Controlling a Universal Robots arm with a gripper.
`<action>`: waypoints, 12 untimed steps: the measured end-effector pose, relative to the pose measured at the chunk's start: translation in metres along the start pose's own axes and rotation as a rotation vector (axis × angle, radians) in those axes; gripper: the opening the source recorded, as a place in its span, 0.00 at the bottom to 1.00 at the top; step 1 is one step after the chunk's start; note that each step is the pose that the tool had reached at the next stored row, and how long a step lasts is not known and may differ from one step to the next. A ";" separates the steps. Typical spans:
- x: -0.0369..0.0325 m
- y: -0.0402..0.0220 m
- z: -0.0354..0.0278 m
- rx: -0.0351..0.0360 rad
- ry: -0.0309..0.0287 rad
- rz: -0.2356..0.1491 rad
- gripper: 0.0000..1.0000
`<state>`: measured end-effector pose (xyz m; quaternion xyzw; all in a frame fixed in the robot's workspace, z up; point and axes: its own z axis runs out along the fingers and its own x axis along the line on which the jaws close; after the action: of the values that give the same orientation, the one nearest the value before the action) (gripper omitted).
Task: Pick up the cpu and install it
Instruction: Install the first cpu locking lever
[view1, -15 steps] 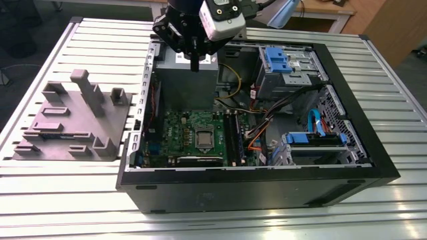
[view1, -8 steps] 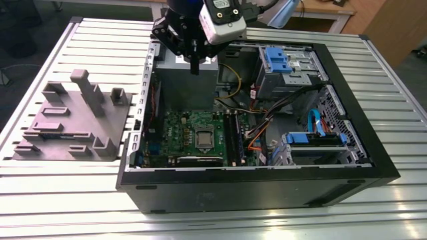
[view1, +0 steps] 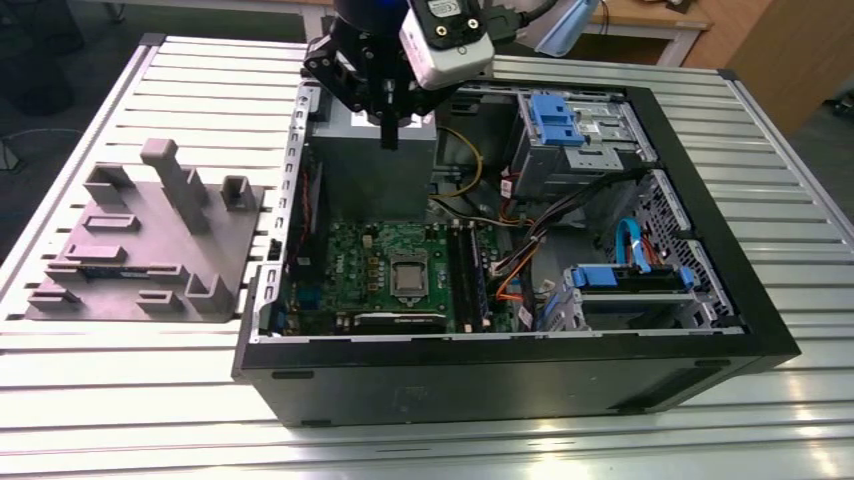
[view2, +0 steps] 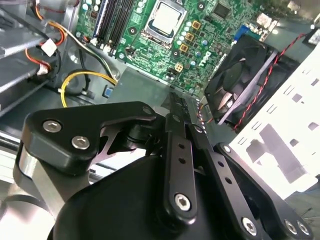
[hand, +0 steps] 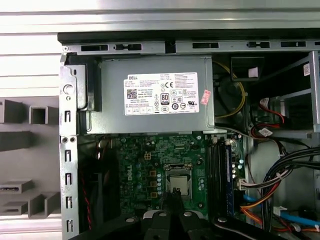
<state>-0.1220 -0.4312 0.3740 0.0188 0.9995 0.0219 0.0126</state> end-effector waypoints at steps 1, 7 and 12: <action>0.0000 0.0000 0.0002 -0.0005 0.0008 -0.018 0.10; -0.0017 -0.0001 0.0036 -0.0020 0.0034 -0.078 0.10; -0.0111 0.0001 0.0075 -0.0020 0.0034 -0.078 0.10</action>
<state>-0.1107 -0.4311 0.3668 -0.0201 0.9995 0.0224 0.0117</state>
